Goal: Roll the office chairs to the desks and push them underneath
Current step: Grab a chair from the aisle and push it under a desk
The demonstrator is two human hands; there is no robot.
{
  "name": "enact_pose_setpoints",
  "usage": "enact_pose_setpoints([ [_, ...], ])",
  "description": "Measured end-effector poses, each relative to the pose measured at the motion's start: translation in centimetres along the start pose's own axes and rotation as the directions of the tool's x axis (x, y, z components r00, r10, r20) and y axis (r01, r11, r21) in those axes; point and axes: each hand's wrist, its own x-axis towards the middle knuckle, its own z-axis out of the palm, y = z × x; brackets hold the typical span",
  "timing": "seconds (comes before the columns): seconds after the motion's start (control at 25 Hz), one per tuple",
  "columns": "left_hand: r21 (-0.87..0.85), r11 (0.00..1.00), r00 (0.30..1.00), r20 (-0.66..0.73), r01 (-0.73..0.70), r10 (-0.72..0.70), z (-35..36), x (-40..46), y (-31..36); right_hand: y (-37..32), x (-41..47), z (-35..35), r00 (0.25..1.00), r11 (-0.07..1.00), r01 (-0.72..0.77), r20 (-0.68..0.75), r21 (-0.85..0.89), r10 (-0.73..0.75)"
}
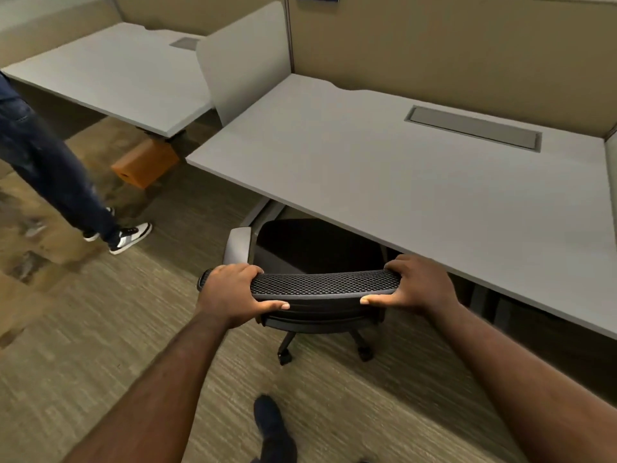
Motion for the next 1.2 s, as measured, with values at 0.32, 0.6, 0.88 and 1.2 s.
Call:
enact_pose_setpoints([
  [0.32, 0.016, 0.991, 0.991, 0.041, -0.132, 0.131, -0.8, 8.4, -10.7, -6.9, 7.2, 2.3, 0.989, 0.991, -0.129, -0.076, -0.026, 0.127],
  [0.6, 0.000, 0.982, 0.978, 0.088, -0.191, 0.190, -1.4, 14.2, -17.8, -11.7, 13.0, 4.0, 0.972, 0.978, -0.211, -0.111, -0.007, 0.208],
  [0.88, 0.004, 0.979, 0.978, 0.045, -0.202, 0.202, -1.4, 19.2, -21.5, -13.2, 18.2, 4.4, 0.976, 0.977, -0.213, -0.050, -0.003, 0.212],
  [1.2, -0.010, 0.975, 0.975, 0.019, -0.221, 0.221, -1.4, 22.8, -24.5, -14.4, 21.9, 5.1, 0.984, 0.985, -0.170, -0.052, -0.025, 0.168],
])
